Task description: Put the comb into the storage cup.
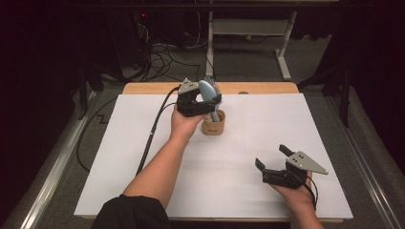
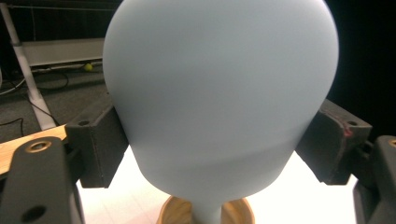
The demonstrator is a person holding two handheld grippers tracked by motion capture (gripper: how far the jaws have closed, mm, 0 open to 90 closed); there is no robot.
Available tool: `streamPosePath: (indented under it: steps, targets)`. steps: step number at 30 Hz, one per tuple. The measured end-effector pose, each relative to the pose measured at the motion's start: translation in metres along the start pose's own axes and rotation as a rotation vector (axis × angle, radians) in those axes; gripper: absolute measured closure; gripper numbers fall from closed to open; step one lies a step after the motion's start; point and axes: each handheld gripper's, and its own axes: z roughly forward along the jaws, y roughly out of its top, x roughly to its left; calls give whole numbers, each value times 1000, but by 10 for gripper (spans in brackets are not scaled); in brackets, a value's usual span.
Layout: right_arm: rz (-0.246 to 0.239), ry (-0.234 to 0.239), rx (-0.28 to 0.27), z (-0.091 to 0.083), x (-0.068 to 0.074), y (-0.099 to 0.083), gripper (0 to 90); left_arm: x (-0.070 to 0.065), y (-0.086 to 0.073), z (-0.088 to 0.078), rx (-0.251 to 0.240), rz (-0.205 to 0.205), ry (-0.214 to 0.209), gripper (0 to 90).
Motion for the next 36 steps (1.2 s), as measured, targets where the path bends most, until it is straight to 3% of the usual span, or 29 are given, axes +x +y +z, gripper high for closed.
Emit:
streamPosePath:
  steps: [36]
  targets:
    - [-10,-6,6,1,1,0,4,27,-7,-22,8,-10,81,123]
